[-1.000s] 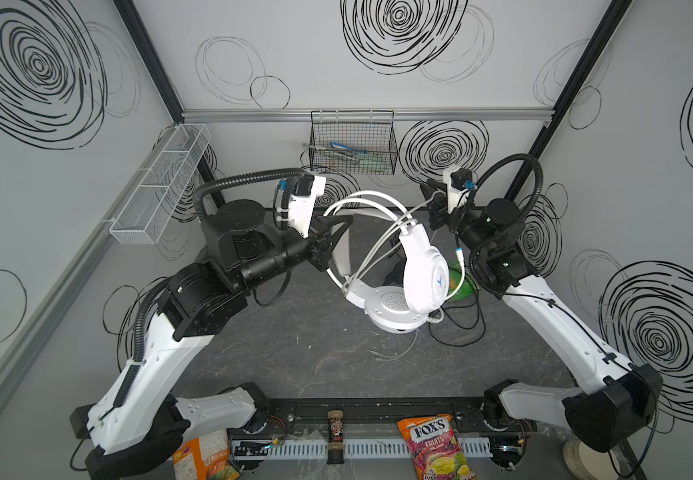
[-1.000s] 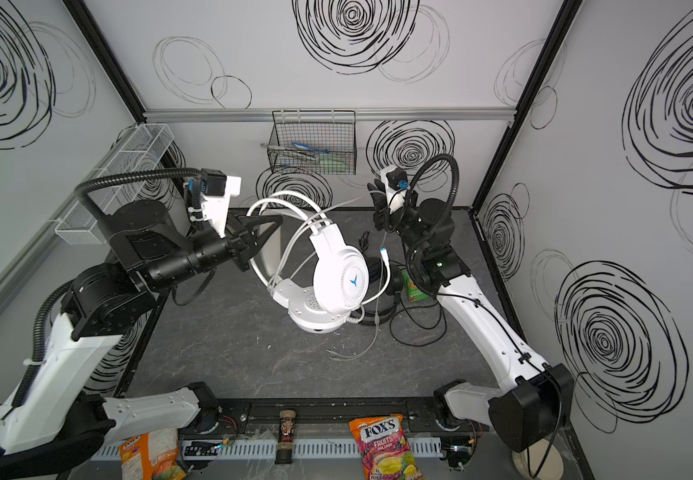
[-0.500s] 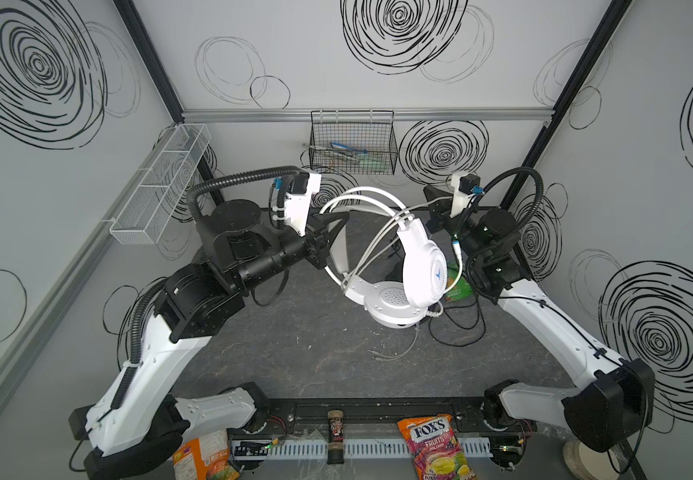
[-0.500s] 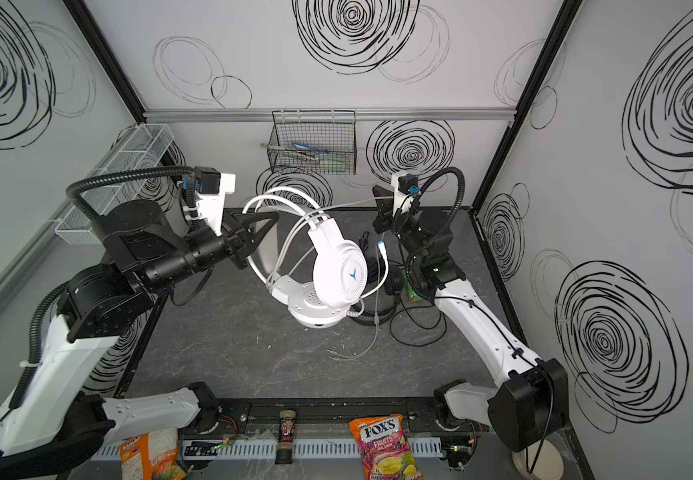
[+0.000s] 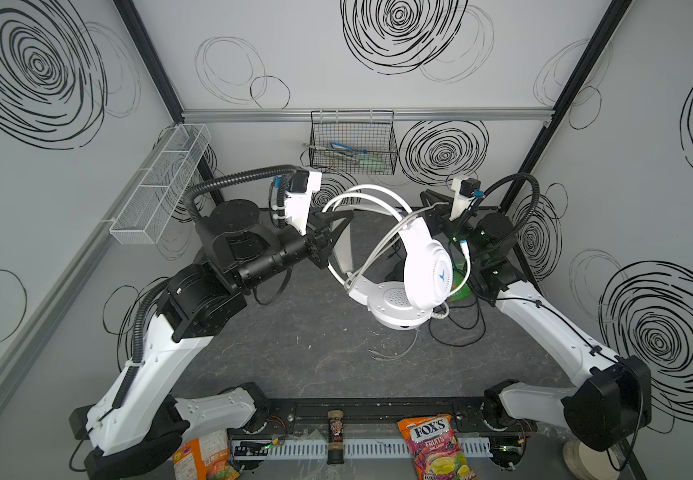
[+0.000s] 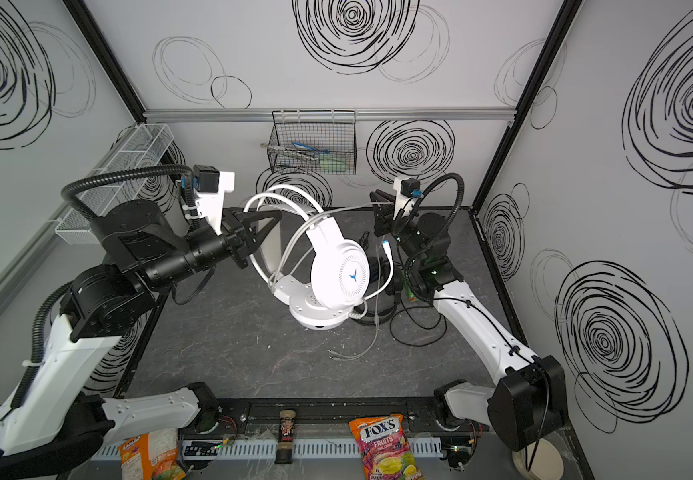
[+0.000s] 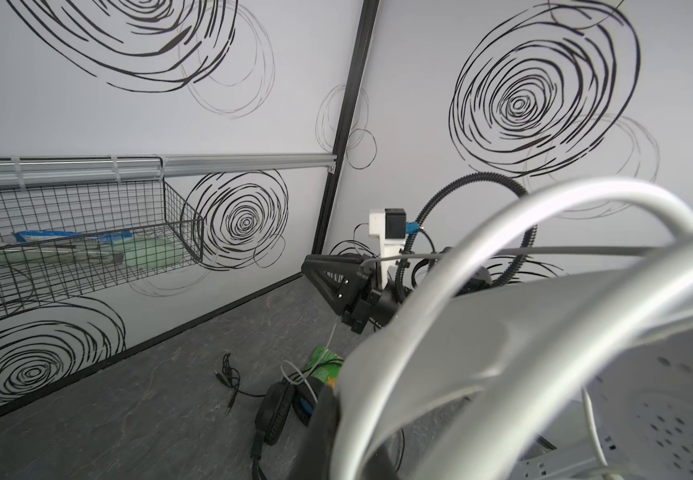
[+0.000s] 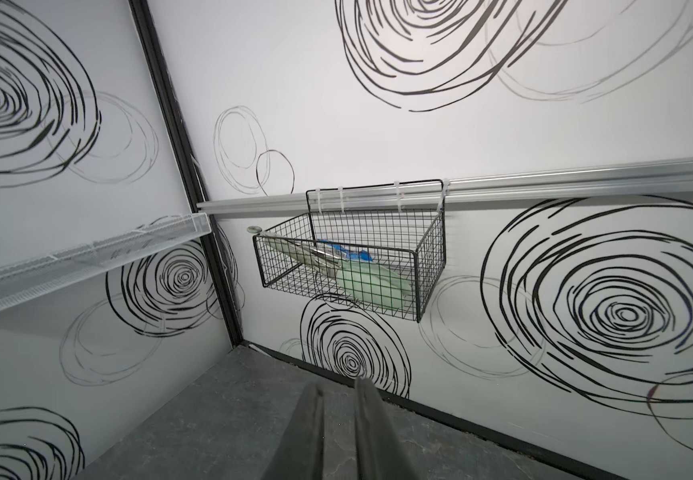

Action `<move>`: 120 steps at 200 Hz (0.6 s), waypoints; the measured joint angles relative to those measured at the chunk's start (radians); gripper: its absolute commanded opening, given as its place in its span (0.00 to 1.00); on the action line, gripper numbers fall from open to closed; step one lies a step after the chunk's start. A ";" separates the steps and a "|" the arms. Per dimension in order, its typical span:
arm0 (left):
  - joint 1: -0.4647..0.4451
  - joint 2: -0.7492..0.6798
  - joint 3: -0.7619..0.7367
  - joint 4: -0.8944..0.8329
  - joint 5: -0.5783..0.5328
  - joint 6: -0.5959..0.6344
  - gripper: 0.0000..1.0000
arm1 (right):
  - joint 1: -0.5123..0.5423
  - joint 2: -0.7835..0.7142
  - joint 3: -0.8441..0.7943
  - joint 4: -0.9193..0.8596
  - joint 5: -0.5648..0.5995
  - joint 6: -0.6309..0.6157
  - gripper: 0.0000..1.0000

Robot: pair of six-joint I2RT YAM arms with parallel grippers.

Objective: Wrap the headphones
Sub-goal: 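Lower the right gripper beside the headset while the left gripper holds the headband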

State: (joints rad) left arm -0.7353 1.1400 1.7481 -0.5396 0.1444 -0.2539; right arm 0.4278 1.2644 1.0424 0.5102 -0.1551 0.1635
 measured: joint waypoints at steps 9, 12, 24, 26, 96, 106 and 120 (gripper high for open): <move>0.000 0.002 0.000 0.019 0.009 -0.012 0.00 | 0.010 0.003 -0.001 0.003 -0.006 0.001 0.27; 0.000 0.003 0.000 0.027 0.011 -0.018 0.00 | 0.013 0.003 -0.001 0.004 -0.007 0.000 0.28; 0.000 0.008 0.000 0.052 0.018 -0.034 0.00 | 0.028 0.005 -0.002 0.006 -0.018 0.002 0.29; 0.000 0.010 0.000 0.056 0.019 -0.037 0.00 | 0.031 0.005 -0.002 0.006 -0.019 0.003 0.29; -0.004 0.062 0.014 0.187 0.025 -0.137 0.00 | 0.101 0.013 -0.021 0.043 -0.068 0.017 0.38; -0.006 0.067 0.014 0.211 0.027 -0.155 0.00 | 0.108 0.016 -0.021 0.051 -0.075 0.020 0.39; -0.014 0.077 0.023 0.229 0.026 -0.172 0.00 | 0.118 0.022 -0.021 0.060 -0.088 0.021 0.40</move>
State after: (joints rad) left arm -0.7498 1.2167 1.7706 -0.3103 0.1707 -0.4259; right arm 0.5457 1.2861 1.0214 0.5701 -0.2428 0.1841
